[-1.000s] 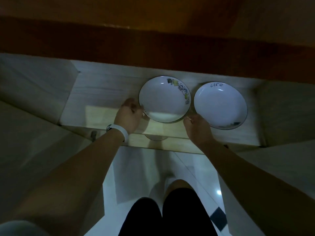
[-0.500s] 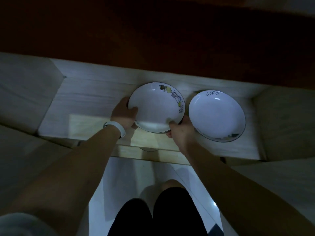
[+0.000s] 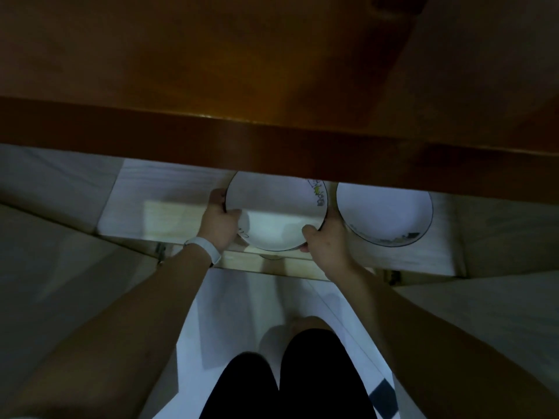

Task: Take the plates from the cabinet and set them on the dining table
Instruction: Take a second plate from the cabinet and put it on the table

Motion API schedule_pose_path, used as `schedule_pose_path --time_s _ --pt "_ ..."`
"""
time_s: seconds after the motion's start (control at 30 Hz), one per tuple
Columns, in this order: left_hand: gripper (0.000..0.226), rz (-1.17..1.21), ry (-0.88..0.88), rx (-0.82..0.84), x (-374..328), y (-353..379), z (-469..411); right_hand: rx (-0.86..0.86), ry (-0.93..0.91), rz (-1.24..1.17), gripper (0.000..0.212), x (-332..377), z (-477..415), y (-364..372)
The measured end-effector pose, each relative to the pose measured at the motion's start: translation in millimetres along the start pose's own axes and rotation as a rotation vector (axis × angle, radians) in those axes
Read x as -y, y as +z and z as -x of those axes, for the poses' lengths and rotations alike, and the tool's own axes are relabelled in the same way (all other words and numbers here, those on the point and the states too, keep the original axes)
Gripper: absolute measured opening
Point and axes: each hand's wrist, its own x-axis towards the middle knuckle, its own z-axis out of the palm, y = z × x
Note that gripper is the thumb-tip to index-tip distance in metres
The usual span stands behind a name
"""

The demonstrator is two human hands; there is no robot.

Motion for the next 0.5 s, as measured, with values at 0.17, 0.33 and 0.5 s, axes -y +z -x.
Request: schedule_pose_path --time_s 0.17,0.33,0.5 --pt "0.037 0.096 -0.092 0.034 -5 -13 46 -0.019 -0.011 -0.015 0.061 13 36 -8" --pt "0.042 0.184 -0.164 0.018 -16 -26 102 0.008 0.104 -0.007 0.046 27 80 -17" --pt "0.057 0.3 -0.13 0.043 -42 -46 168 0.028 0.152 0.014 0.045 51 134 -27"
